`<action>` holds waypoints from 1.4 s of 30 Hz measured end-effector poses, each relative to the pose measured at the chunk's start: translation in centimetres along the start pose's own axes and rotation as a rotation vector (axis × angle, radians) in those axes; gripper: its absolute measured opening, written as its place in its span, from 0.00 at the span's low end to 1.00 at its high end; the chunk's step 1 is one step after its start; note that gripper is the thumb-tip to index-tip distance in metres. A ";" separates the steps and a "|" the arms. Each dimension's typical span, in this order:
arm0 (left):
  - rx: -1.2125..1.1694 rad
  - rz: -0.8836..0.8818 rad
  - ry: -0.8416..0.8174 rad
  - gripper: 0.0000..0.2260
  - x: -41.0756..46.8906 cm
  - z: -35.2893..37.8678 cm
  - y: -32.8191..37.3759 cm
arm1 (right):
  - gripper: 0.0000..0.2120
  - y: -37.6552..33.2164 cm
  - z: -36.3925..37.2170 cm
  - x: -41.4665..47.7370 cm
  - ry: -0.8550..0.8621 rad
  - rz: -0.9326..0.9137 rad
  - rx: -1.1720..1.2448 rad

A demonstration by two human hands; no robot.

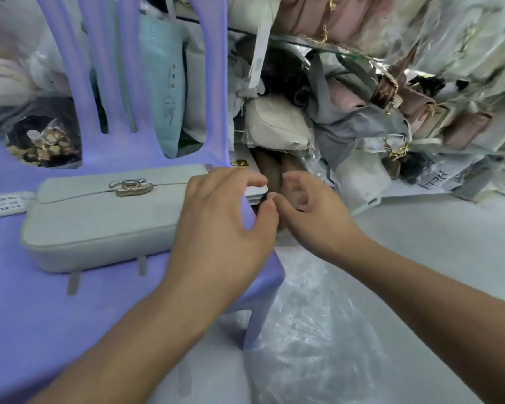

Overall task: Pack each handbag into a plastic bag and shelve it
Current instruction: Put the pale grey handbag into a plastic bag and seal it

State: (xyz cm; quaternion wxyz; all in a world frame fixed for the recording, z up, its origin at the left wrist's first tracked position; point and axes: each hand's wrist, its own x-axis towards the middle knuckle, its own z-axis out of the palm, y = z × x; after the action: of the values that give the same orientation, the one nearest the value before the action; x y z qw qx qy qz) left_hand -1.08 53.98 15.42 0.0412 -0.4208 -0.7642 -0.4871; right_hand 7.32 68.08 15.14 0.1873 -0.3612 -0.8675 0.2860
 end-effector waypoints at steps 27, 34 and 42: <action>0.537 -0.164 -1.013 0.22 -20.0 26.2 -11.4 | 0.23 28.7 7.7 -12.4 -0.634 0.543 -0.516; 0.456 -0.217 -0.790 0.08 -19.0 25.8 -11.7 | 0.18 28.7 8.2 -12.0 -0.379 0.658 -0.352; -0.195 -0.375 -0.584 0.07 -16.9 26.6 -9.0 | 0.18 26.2 7.3 -10.3 -0.136 1.048 0.593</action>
State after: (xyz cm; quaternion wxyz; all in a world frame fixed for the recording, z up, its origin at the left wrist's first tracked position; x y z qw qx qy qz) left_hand 12.85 63.02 -12.83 -0.3094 -0.3966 -0.7575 -0.4163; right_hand 23.96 72.99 -8.26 0.0581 -0.6539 -0.4674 0.5921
